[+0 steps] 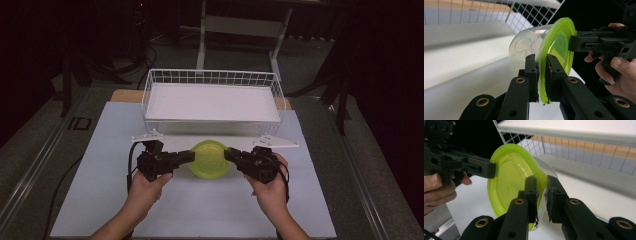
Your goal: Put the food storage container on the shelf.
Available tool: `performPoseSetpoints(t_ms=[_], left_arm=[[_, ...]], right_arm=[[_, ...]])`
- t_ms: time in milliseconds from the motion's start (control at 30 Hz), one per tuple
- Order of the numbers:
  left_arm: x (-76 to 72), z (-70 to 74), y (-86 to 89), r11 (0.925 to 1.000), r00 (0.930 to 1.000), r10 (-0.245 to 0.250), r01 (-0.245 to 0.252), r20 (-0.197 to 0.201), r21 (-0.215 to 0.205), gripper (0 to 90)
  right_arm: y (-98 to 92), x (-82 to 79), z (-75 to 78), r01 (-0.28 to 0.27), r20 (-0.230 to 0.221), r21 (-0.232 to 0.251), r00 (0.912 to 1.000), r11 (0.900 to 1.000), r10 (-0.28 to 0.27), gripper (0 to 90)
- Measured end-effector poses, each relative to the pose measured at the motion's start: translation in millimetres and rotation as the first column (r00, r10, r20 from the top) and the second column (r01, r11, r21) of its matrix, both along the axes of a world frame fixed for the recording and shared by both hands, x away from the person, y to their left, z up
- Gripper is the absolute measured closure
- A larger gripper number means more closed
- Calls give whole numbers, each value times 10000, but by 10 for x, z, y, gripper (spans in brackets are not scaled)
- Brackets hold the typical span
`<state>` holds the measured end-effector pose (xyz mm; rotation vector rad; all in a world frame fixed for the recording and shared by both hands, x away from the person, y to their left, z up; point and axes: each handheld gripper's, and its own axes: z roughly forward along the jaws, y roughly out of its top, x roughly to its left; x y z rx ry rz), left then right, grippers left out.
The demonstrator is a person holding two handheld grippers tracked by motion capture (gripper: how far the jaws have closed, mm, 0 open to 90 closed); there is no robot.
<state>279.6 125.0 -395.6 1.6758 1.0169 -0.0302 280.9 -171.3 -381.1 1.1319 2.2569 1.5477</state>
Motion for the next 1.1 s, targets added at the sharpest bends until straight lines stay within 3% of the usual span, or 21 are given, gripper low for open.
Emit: performPoseSetpoints(t_ms=[200, 400, 600, 900, 1067, 1100], left_arm=[[120, 292, -14, 9990, 9991, 371, -376, 222, 255, 817], [227, 486, -9, 9987, 9984, 443, -452, 354, 248, 814], [347, 600, -11, 9987, 9985, 497, -499, 210, 120, 812], [505, 802, -60, 9972, 9975, 657, -664, 247, 330, 809], [615, 879, -85, 9959, 9962, 808, -820, 320, 370, 807], [629, 888, -97, 9944, 9948, 883, -910, 503, 533, 807]], right_arm=[[28, 112, 299, 157, 379, 146, 9991, 9998, -163, 801], [35, 200, 488, 167, 499, 264, 9986, 9995, -180, 801], [39, 249, 600, 228, 658, 344, 9975, 9991, -250, 803], [20, 387, 776, 367, 797, 359, 9960, 9987, -395, 803], [11, 506, 850, 479, 702, 483, 9962, 9977, -512, 802], [12, 530, 859, 518, 685, 474, 9961, 9975, -550, 802]])
